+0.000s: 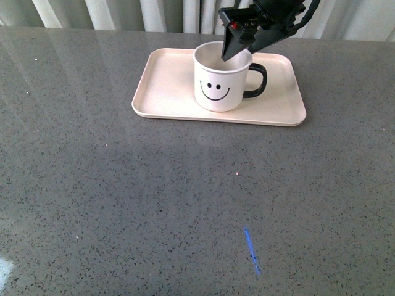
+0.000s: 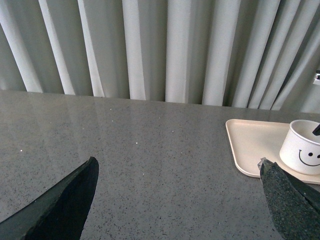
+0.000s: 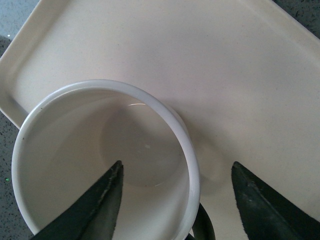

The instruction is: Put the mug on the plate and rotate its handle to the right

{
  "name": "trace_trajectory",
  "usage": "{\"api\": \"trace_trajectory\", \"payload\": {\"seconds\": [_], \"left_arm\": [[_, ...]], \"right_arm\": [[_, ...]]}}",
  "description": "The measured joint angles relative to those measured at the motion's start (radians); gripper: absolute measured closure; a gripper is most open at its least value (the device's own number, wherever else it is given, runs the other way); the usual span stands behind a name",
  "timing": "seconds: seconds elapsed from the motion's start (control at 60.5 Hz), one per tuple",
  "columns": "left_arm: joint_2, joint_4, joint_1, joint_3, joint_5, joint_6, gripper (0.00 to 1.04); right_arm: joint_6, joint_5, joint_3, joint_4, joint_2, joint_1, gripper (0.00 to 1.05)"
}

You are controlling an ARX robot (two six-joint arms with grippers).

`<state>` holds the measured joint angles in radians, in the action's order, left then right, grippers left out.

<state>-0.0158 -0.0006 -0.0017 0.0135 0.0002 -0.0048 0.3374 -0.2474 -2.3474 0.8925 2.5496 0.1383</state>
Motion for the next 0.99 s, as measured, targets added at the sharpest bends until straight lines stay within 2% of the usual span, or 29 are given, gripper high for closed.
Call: {"api": "trace_trajectory", "payload": {"seconds": [0.149, 0.314, 0.645, 0.793, 0.81, 0.843, 0.893, 0.926, 0.942, 0.992], "left_arm": [[0.0, 0.0, 0.0, 0.0, 0.0, 0.0, 0.09], [0.0, 0.0, 0.0, 0.0, 0.0, 0.0, 0.09], [0.0, 0.0, 0.0, 0.0, 0.0, 0.0, 0.09], [0.0, 0.0, 0.0, 0.0, 0.0, 0.0, 0.09], [0.0, 0.0, 0.0, 0.0, 0.0, 0.0, 0.09], [0.0, 0.0, 0.0, 0.0, 0.0, 0.0, 0.09], [0.0, 0.0, 0.0, 0.0, 0.0, 0.0, 0.09], [0.0, 0.0, 0.0, 0.0, 0.0, 0.0, 0.09], [0.0, 0.0, 0.0, 0.0, 0.0, 0.0, 0.09], [0.0, 0.0, 0.0, 0.0, 0.0, 0.0, 0.09]], "right_arm": [[-0.003, -0.012, -0.002, -0.002, -0.006, -0.001, 0.08], [-0.005, -0.064, 0.051, -0.043, -0.084, -0.013, 0.09], [-0.005, -0.216, 0.493, -0.348, -0.454, -0.047, 0.09], [-0.013, -0.208, 0.569, -0.394, -0.536, -0.047, 0.09], [-0.025, -0.185, 0.585, -0.426, -0.546, -0.045, 0.11], [-0.066, -0.065, 0.666, -0.583, -0.581, -0.037, 0.15], [-0.157, 0.167, 0.858, -0.908, -0.653, -0.03, 0.26], [-0.212, 0.269, 0.999, -1.125, -0.697, -0.03, 0.33], [-0.241, 0.312, 1.098, -1.282, -0.727, -0.032, 0.38], [-0.283, 0.332, 1.29, -1.532, -0.8, -0.043, 0.5]]}}
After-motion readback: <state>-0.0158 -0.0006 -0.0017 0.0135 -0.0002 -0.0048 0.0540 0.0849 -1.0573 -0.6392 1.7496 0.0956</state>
